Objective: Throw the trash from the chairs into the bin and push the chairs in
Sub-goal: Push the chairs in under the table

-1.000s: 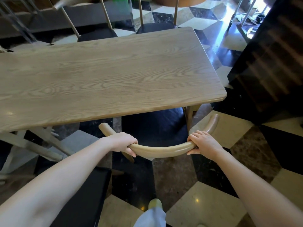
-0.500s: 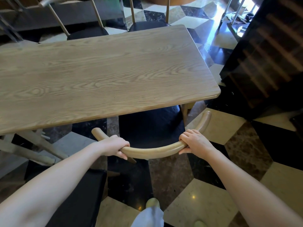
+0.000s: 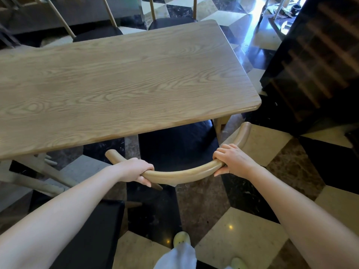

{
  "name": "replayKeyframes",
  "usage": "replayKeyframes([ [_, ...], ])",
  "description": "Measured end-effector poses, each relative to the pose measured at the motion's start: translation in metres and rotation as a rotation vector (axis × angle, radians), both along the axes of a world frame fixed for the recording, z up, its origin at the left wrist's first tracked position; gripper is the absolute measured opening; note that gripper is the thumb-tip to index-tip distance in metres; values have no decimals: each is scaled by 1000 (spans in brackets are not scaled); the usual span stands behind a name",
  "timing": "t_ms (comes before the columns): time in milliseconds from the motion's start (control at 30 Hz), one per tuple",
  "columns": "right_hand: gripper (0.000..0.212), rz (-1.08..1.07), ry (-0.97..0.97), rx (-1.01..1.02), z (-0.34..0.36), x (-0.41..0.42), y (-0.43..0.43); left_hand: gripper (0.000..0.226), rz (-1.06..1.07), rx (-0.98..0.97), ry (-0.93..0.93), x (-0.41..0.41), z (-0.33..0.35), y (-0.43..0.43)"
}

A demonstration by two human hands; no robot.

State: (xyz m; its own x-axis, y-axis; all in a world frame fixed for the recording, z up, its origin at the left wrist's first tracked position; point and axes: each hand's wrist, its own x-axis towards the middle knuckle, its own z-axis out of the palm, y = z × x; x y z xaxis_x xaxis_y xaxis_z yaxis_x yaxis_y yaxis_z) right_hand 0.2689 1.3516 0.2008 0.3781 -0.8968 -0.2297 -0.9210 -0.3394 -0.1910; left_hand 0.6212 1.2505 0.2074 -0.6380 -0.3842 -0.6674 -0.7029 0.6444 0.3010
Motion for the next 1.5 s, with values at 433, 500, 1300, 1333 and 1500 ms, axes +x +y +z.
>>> replayKeyframes([
  [433, 53, -128, 13, -101, 4, 6, 20, 40, 273, -341, 274, 4, 3, 44],
  [500, 58, -225, 48, -165, 3, 17, 36, 48, 472, -508, 355, 0, -1, 79],
  [1300, 92, 82, 102, 1044, -64, 263, 321, 49, 841, 345, -160, 153, -7, 498],
  [1333, 92, 107, 123, 1088, -58, 278, 326, 49, 853, 346, -173, 169, -4, 511],
  [1500, 83, 237, 294, 1136, -36, 354, 347, 47, 948, 300, -226, 251, 8, 554],
])
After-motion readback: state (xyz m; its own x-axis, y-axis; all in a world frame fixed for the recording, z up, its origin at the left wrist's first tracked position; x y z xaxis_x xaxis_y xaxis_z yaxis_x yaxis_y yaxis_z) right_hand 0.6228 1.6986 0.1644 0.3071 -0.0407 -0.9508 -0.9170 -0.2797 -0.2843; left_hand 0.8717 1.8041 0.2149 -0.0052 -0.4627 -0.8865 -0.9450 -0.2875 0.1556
